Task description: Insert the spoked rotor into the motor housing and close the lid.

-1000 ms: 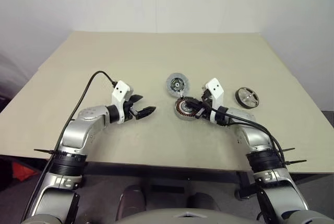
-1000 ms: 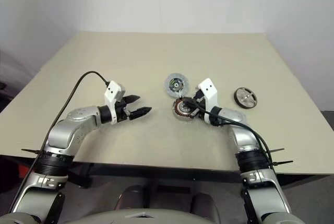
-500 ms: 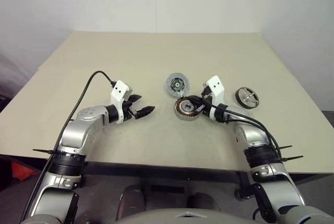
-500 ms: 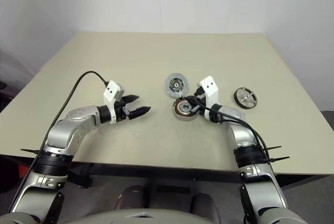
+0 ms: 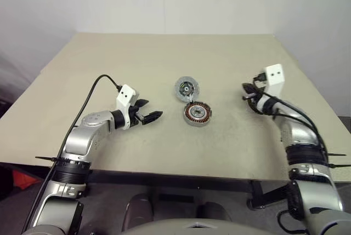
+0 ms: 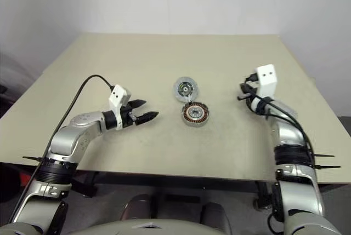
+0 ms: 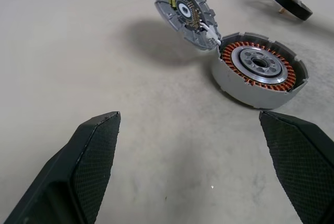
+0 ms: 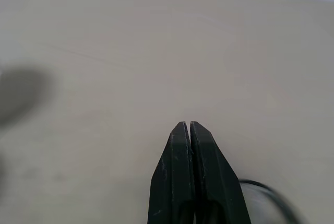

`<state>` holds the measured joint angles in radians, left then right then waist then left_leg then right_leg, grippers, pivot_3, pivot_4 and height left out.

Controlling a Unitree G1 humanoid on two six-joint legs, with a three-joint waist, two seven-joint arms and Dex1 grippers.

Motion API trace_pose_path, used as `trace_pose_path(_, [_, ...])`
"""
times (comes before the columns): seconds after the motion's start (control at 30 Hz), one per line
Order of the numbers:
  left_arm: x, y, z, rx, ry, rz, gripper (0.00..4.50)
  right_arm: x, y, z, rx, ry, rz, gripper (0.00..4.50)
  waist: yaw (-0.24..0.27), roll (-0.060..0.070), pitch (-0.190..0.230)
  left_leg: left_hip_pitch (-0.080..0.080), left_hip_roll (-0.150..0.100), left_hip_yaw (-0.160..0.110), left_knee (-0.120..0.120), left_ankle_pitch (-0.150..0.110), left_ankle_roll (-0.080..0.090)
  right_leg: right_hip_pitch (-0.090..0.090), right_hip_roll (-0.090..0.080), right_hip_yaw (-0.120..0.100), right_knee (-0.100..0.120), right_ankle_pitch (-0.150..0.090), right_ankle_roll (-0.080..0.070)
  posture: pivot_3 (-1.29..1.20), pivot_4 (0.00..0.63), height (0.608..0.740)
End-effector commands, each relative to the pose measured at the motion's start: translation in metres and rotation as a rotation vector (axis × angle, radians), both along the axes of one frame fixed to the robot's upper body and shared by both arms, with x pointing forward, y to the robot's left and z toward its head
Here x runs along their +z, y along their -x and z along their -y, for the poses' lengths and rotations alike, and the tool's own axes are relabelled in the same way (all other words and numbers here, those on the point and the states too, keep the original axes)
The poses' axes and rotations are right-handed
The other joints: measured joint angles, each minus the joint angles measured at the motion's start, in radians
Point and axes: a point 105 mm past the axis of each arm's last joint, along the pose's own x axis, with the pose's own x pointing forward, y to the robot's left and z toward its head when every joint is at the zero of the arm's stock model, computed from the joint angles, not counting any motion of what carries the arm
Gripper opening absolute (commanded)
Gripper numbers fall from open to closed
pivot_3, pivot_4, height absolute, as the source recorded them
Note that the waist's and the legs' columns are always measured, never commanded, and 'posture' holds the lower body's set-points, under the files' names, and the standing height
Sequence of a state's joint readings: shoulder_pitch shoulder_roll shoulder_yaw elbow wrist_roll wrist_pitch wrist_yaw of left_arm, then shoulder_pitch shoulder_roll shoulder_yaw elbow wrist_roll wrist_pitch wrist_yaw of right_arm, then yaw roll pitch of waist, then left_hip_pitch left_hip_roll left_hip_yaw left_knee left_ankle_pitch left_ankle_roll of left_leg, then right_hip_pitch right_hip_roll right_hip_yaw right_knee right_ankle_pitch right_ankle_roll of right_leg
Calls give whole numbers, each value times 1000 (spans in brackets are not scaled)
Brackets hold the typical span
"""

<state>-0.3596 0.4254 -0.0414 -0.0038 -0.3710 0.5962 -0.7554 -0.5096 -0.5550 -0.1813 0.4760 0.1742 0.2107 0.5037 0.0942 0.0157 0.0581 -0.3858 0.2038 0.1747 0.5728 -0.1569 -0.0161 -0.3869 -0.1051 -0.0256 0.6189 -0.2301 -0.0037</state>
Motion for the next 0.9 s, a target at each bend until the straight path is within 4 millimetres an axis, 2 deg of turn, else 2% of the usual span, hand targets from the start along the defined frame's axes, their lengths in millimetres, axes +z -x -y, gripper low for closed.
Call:
trace_pose_path(0.03, [13,-4,2,-10,8,53,4500,16,3,23,-66,90,81,47,0,0,0,0,0,0,0,0,0,0,1,0,0,0,0,0,0,740])
trace_pose_path(0.13, [12,-4,2,-12,7,50,4500,13,9,28,-75,92,91,47,1,0,0,0,0,0,0,0,0,0,1,0,0,0,0,0,0,740])
trace_pose_path(0.2, [12,-4,2,-13,5,50,4500,6,14,26,-68,78,82,419,1,0,0,0,0,0,0,0,0,0,1,0,0,0,0,0,0,740])
trace_pose_path(0.33, [12,-4,1,-18,1,47,4500,-13,22,27,-85,70,48,1608,1,0,0,0,0,0,1,0,1,0,0,0,0,0,0,0,0,740])
trace_pose_path(0.4, [12,-3,1,-20,-1,45,4500,-17,24,28,-106,55,51,2342,0,0,0,0,0,0,1,0,1,0,0,0,0,0,0,0,0,740])
trace_pose_path(0.67, [12,-2,1,-29,-8,42,4500,-23,32,30,-156,-78,98,2342,0,0,0,0,1,0,1,0,1,0,0,0,0,0,0,0,0,740])
trace_pose_path(0.9, [12,-2,1,-32,-13,42,4500,-24,30,29,-168,-84,107,2342,1,0,0,0,0,0,1,0,1,0,0,0,0,0,0,0,0,740])
